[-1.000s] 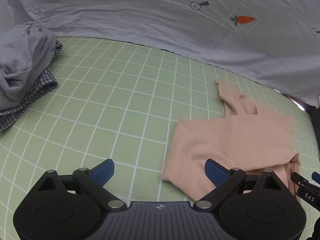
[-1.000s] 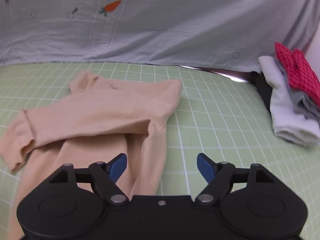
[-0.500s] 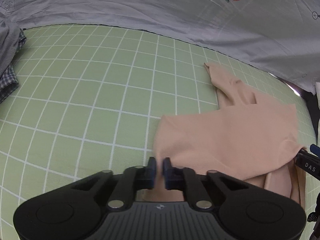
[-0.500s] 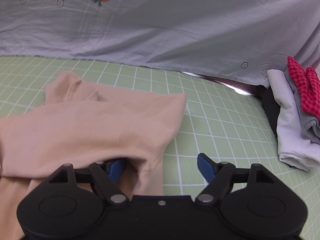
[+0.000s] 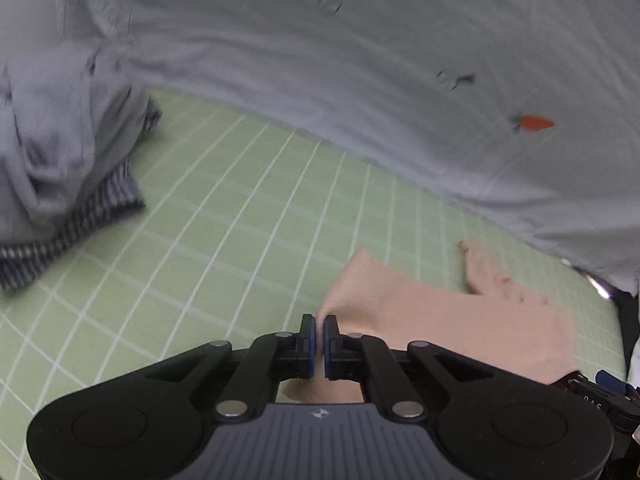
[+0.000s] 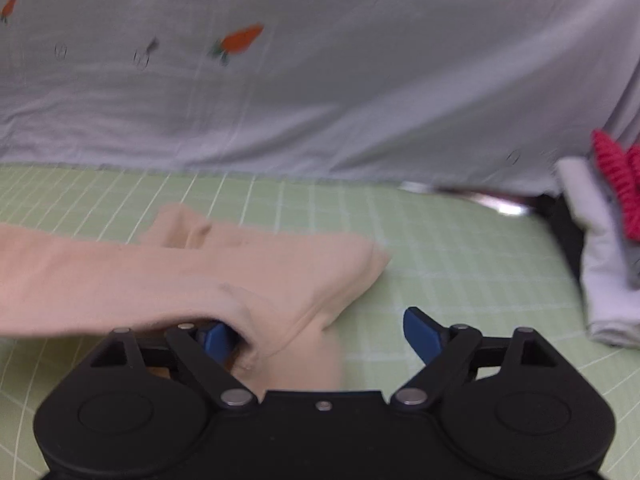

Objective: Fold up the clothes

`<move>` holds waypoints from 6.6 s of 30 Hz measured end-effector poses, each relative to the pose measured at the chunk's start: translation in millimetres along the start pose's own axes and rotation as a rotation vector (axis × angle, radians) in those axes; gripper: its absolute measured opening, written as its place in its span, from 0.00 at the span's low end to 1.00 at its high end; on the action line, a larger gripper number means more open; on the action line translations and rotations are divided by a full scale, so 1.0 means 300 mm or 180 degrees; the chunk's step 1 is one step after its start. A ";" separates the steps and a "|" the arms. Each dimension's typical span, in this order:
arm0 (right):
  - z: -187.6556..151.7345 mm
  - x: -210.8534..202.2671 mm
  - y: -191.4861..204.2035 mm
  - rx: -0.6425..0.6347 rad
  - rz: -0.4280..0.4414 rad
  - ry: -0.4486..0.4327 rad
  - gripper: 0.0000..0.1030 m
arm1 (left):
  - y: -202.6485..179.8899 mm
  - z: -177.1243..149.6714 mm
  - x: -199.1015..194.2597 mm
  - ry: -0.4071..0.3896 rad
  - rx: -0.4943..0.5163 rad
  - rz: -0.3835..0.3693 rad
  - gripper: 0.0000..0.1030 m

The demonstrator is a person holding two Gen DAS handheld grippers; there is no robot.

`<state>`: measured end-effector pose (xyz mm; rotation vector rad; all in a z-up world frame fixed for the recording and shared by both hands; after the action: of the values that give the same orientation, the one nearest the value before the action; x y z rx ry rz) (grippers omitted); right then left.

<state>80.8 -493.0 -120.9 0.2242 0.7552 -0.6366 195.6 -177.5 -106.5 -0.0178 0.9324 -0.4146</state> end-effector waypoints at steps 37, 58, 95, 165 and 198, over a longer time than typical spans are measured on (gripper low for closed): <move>0.143 0.386 -0.222 0.1418 0.0922 0.0578 0.36 | 0.015 -0.088 0.111 0.0373 -0.0312 0.0006 0.05; -0.378 -0.309 -0.589 0.1456 -0.0071 0.0411 0.40 | -0.527 -0.292 -0.270 0.0261 0.0187 -0.1335 0.31; -0.537 -0.534 -0.219 0.0693 0.1382 0.0489 0.04 | -0.404 -0.592 -0.412 0.0390 0.0509 -0.0535 0.72; -0.369 -0.747 -0.315 0.0222 0.1734 0.0377 0.13 | -0.618 -0.391 -0.484 0.0305 0.0850 -0.1612 0.12; 0.053 0.189 -0.308 0.1514 0.0956 0.0463 0.77 | -0.502 -0.006 0.302 0.0529 0.0268 -0.0514 0.84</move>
<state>64.8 -598.4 -146.1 0.8129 0.6824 -0.5082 190.5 -347.9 -149.0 0.0184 1.0804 -0.6118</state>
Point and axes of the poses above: each gripper's, at about its wrist camera, not at the fingertips, and x roughly the way its jaws point, y to its left, z to its top, the point moved 3 cm from there along x, roughly the way its jaws point, and after that the axes turned 10 degrees about x, right-handed, at the moved point
